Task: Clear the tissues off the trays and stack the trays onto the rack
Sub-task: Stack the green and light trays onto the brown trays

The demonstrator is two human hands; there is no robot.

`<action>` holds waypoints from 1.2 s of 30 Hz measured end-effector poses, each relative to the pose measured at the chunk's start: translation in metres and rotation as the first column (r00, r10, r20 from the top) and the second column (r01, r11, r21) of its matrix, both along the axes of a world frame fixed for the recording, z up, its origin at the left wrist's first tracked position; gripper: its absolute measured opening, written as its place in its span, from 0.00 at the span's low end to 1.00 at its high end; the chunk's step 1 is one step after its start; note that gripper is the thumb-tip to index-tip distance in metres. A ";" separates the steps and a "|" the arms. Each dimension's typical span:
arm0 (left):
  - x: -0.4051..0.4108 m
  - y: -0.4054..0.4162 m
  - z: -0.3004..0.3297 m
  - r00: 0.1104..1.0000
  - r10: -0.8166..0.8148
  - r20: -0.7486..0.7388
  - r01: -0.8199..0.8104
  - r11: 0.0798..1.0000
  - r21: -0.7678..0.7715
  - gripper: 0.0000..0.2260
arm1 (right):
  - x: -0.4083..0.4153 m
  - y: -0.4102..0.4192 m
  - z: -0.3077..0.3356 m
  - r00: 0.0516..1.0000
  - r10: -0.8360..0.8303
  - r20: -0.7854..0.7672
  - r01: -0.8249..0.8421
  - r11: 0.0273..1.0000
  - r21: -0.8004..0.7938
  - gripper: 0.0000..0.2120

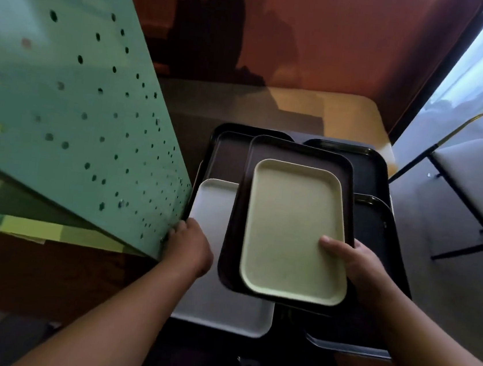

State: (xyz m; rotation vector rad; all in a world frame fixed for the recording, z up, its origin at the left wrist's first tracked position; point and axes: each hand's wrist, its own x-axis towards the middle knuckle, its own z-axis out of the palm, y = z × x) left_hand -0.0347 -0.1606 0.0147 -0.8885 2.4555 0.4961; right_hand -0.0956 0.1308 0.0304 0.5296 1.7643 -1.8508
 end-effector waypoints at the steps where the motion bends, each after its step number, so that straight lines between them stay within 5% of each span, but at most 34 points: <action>1: 0.002 0.003 -0.005 0.996 -0.064 0.069 0.066 0.997 -0.030 0.34 | 0.000 0.002 -0.001 1.000 -0.015 0.011 0.015 1.000 -0.007 0.17; 4: -0.004 0.005 -0.016 0.969 -0.179 0.171 0.201 0.972 -0.119 0.41 | 0.006 0.003 -0.006 0.999 -0.047 0.020 0.047 0.999 0.014 0.15; 9: -0.017 -0.007 -0.022 0.984 -0.135 0.116 0.157 0.966 -0.206 0.27 | 0.019 0.001 -0.015 0.995 -0.077 0.057 0.076 0.997 0.012 0.22; 12: -0.023 -0.008 -0.010 0.994 -0.054 0.097 0.065 0.990 -0.123 0.24 | 0.023 -0.001 -0.020 0.995 -0.080 0.067 0.080 0.997 0.013 0.23; 17: -0.027 -0.009 0.024 0.983 0.093 -0.158 -0.093 0.996 0.004 0.19 | 0.032 -0.004 -0.022 0.992 -0.078 0.101 0.080 0.997 -0.009 0.29; 21: -0.024 -0.012 0.051 0.892 0.213 -0.400 -0.143 0.970 0.198 0.07 | 0.035 -0.004 -0.018 0.991 -0.086 0.100 0.093 0.994 -0.064 0.32; 23: -0.025 -0.013 0.059 0.831 0.303 -0.467 -0.156 0.932 0.326 0.09 | 0.035 -0.005 -0.013 0.993 -0.090 0.081 0.097 0.991 -0.090 0.35; 27: -0.030 -0.017 0.064 0.735 0.487 -0.471 -0.189 0.815 0.547 0.14 | 0.030 -0.008 -0.002 0.996 -0.092 0.010 0.092 0.987 -0.128 0.32; 33: -0.044 -0.001 0.072 0.770 0.501 -0.395 -0.083 0.692 0.717 0.09 | 0.021 -0.008 0.016 0.998 -0.058 -0.039 0.050 0.982 -0.181 0.21; 36: -0.047 0.009 0.076 0.754 0.590 -0.290 -0.126 0.563 0.817 0.16 | 0.018 -0.010 0.020 0.996 -0.086 -0.027 0.079 0.978 -0.195 0.13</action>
